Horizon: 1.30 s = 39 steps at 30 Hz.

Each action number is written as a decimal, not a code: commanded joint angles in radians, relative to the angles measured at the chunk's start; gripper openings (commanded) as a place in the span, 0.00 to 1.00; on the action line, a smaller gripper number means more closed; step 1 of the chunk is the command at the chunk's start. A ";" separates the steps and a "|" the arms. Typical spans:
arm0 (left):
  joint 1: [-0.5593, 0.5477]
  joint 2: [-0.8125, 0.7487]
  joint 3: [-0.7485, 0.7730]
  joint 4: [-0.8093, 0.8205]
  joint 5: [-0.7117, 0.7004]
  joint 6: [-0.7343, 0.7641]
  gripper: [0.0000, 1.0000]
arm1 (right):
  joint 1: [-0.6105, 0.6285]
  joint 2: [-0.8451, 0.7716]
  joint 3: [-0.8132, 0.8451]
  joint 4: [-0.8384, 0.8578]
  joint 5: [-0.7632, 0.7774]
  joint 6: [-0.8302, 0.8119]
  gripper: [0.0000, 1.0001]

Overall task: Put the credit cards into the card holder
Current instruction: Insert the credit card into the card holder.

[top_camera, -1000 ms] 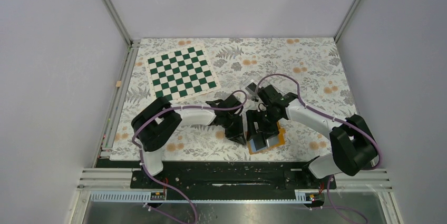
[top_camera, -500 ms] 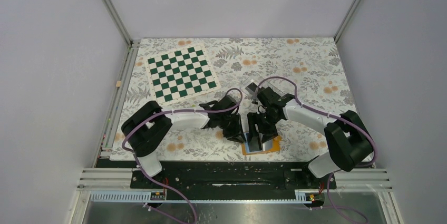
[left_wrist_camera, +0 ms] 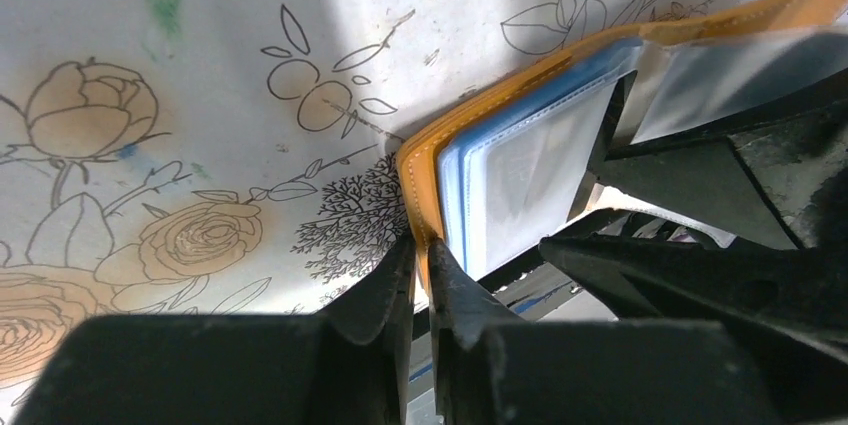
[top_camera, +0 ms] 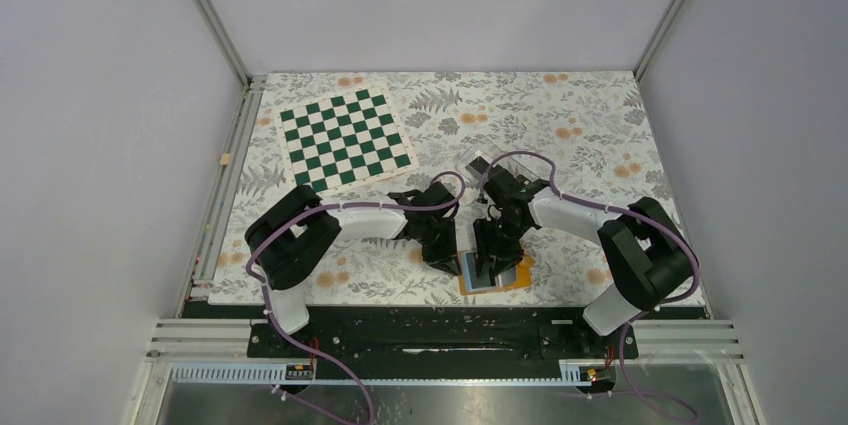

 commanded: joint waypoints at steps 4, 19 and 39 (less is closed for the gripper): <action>-0.008 0.014 0.042 -0.017 -0.024 0.027 0.10 | 0.022 0.005 0.004 0.067 -0.100 0.038 0.26; -0.005 -0.093 0.052 -0.080 -0.085 0.052 0.38 | 0.021 -0.122 0.005 -0.053 0.051 0.002 0.34; -0.004 -0.017 0.005 0.169 0.032 -0.053 0.34 | 0.018 -0.096 -0.076 -0.023 0.080 0.022 0.00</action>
